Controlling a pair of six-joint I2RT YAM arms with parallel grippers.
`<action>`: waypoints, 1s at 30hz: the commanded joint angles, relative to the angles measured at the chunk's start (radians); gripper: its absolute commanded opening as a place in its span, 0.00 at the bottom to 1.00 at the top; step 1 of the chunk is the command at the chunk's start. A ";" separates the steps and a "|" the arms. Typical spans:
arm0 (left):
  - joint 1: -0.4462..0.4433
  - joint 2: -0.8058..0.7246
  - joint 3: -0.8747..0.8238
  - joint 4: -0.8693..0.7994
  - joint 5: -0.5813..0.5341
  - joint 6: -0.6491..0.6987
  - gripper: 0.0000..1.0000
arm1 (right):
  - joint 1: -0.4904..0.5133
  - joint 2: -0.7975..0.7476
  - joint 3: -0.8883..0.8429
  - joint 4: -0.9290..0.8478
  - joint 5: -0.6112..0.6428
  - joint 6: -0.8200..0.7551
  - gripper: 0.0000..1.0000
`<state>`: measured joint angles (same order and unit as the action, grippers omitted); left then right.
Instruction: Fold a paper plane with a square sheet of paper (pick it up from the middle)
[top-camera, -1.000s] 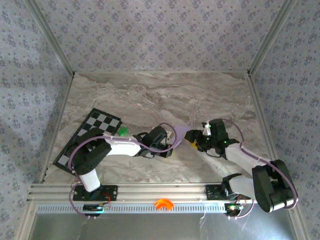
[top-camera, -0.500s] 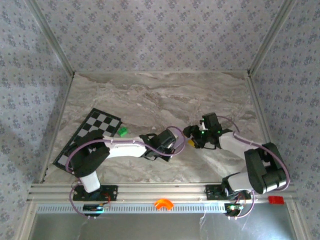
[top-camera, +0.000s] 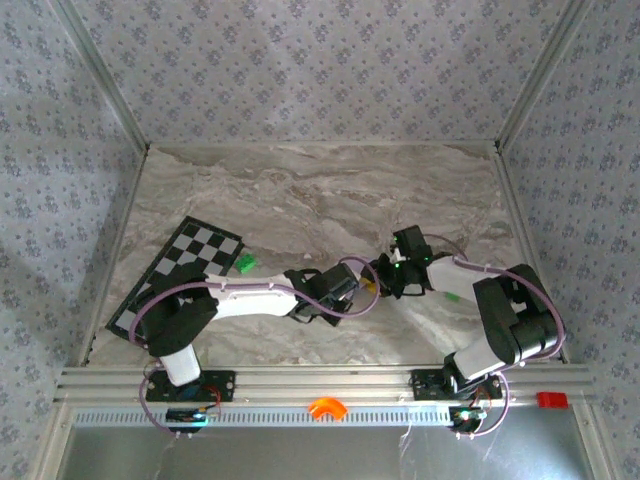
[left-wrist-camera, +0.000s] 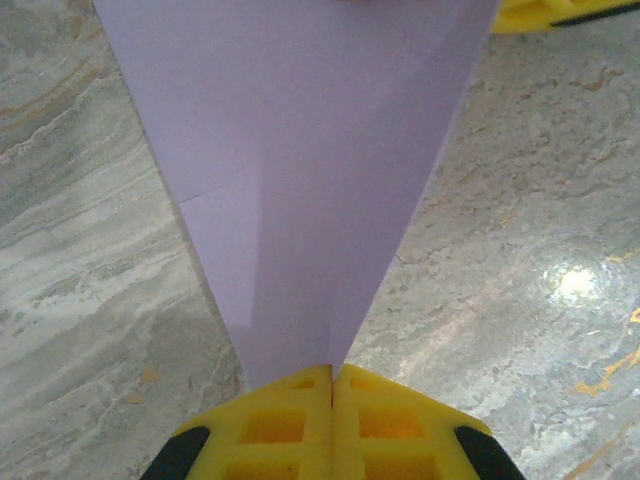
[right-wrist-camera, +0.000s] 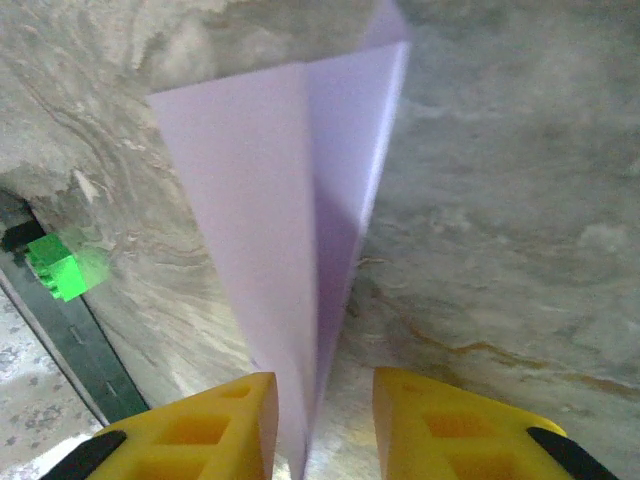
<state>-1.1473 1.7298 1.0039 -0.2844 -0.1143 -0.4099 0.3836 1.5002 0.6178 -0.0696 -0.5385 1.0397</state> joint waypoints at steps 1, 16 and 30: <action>-0.012 0.018 0.042 -0.049 -0.036 0.032 0.01 | 0.005 0.005 0.028 -0.034 -0.009 0.003 0.31; -0.026 0.039 0.056 -0.078 -0.087 0.028 0.02 | 0.018 -0.008 0.030 -0.050 -0.019 0.002 0.21; -0.066 0.063 0.087 -0.119 -0.178 0.058 0.17 | 0.017 -0.029 0.025 -0.024 -0.044 0.028 0.00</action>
<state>-1.1992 1.7763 1.0573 -0.3561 -0.2424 -0.3725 0.3954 1.4918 0.6292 -0.0879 -0.5575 1.0512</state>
